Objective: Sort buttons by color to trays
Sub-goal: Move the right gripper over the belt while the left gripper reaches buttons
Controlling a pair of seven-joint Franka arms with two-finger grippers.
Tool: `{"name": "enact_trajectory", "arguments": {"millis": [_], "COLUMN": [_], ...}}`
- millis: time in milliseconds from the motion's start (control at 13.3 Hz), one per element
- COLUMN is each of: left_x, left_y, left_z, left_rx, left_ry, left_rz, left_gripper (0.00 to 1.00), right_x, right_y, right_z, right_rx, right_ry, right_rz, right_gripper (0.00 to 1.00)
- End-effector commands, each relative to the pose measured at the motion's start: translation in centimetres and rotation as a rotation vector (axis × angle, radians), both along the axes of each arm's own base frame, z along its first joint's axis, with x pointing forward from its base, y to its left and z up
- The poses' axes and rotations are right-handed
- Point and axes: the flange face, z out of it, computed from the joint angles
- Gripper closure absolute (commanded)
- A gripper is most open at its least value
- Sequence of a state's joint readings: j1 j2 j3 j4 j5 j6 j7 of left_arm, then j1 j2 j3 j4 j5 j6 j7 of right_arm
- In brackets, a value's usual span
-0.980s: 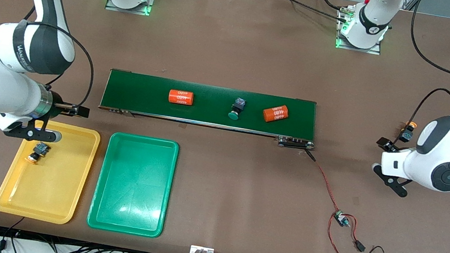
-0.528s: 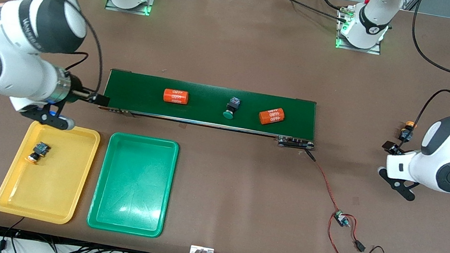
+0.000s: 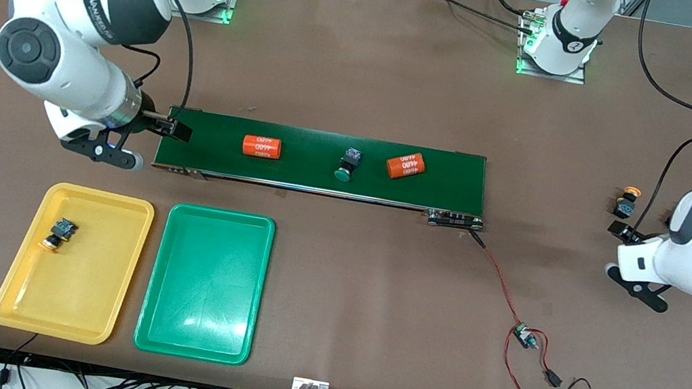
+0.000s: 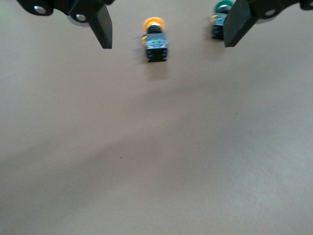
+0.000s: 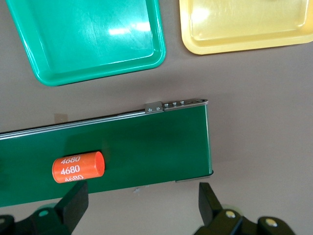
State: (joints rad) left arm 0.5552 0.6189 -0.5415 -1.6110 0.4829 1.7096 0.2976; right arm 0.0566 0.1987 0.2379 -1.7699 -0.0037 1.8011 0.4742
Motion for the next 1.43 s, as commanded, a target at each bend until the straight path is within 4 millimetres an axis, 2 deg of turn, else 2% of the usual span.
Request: {"name": "enact_trajectory", "arguments": {"millis": [0,151,226,377,528,679,754,829,980,1055,1131,1282,1357], "left_x": [-1.6,-3.1,-4.9,-8.4,-10.8,-13.6,-14.2,-13.9,-13.9,-14.1,-14.3,-14.0,-13.8], "left_y": [2.1,3.4,3.7,4.8,5.9,6.9,6.7,6.7,7.2,7.8,8.3,8.4,8.5], "left_z": [-1.0,-2.2,-2.8,-3.4,-5.5,-9.3,-11.1,-11.6,-12.4,-13.0,-13.2,-12.5,-12.1], "left_rx": [0.021,0.060,0.054,0.035,0.050,0.019,-0.002,-0.009,-0.057,-0.081,-0.088,-0.084,-0.078], "left_ry": [0.020,0.034,0.023,-0.014,0.011,0.014,0.008,-0.016,-0.018,-0.002,0.001,-0.003,-0.011], "left_rz": [0.122,0.138,0.153,0.199,0.214,0.187,0.156,0.141,0.035,-0.008,-0.012,-0.013,-0.003], "left_gripper": [0.00,0.00,0.00,0.00,0.00,0.00,0.00,0.03,0.26,0.49,0.63,0.80,0.83], "right_x": [-3.7,-5.5,-6.8,-8.5,-10.2,-12.0,-12.6,-12.9,-13.0,-13.1,-13.0,-12.6,-12.5], "right_y": [0.6,2.3,4.4,6.6,9.4,11.8,12.7,13.5,14.5,15.3,15.5,15.9,16.0], "right_z": [0.1,-1.0,-1.7,-2.4,-3.3,-4.6,-5.4,-5.9,-6.4,-6.7,-7.1,-7.9,-8.4], "right_rx": [0.010,0.004,0.007,0.022,0.009,-0.069,-0.093,-0.096,-0.065,-0.041,-0.027,-0.007,-0.011], "right_ry": [-0.061,-0.093,-0.123,-0.197,-0.231,-0.266,-0.275,-0.286,-0.300,-0.308,-0.310,-0.327,-0.333], "right_rz": [-0.015,-0.104,-0.108,-0.130,-0.149,-0.169,-0.176,-0.179,-0.173,-0.163,-0.180,-0.195,-0.180], "right_gripper": [0.00,0.00,0.00,0.00,0.00,0.00,0.00,0.00,0.00,0.00,0.00,0.00,0.00]}}
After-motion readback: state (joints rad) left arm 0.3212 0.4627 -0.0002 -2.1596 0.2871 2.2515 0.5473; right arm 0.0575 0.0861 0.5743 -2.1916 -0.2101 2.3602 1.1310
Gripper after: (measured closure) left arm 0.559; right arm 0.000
